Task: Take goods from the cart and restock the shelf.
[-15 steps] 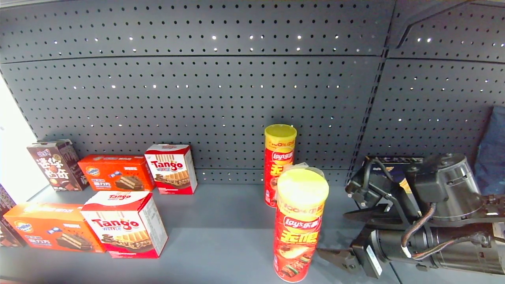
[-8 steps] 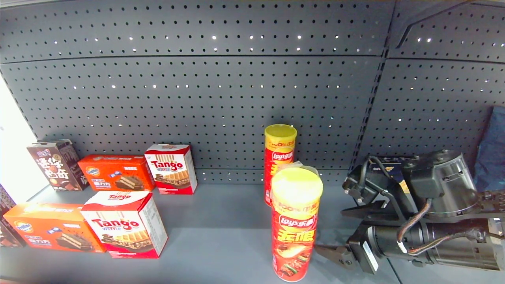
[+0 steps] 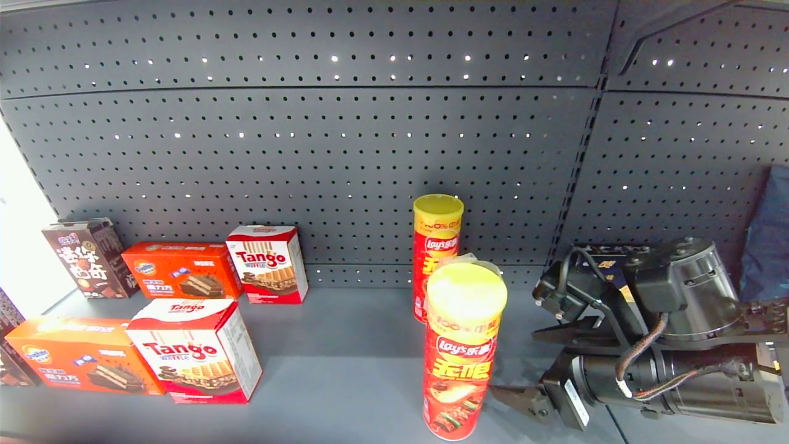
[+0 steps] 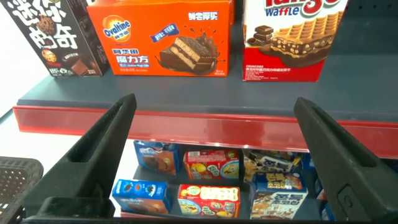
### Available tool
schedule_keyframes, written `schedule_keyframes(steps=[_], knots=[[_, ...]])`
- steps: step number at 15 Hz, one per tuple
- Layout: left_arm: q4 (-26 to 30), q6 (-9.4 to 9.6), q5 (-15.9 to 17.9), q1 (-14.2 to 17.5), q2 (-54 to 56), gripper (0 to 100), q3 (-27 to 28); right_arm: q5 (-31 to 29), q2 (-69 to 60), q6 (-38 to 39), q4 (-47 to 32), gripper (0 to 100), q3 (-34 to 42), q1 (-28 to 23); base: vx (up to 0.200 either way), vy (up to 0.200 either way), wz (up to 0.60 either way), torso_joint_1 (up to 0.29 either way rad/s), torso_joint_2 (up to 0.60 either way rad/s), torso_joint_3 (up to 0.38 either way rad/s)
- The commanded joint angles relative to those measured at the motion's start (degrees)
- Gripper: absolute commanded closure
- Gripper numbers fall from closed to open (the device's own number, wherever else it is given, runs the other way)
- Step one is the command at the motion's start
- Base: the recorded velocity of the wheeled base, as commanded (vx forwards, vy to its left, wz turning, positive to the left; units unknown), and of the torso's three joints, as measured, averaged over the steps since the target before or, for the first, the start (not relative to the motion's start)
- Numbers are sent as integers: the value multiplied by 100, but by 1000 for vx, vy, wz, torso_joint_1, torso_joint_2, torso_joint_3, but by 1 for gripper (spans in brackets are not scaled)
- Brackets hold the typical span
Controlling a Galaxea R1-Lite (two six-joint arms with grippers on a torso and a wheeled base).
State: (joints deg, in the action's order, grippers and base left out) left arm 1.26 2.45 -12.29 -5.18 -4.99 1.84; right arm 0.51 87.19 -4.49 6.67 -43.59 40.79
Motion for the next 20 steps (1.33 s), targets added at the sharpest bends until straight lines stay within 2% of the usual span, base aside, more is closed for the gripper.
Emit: schedule_keyframes(steps=[1,20], knots=[[6,1,-2,0,-11,0,0,2,-53,0,1,0,0,-10,0,0,0,0,0,0],[6,-17,-2,0,-11,0,0,10,413,-17,89,0,-246,8,0,0,0,0,0,0]])
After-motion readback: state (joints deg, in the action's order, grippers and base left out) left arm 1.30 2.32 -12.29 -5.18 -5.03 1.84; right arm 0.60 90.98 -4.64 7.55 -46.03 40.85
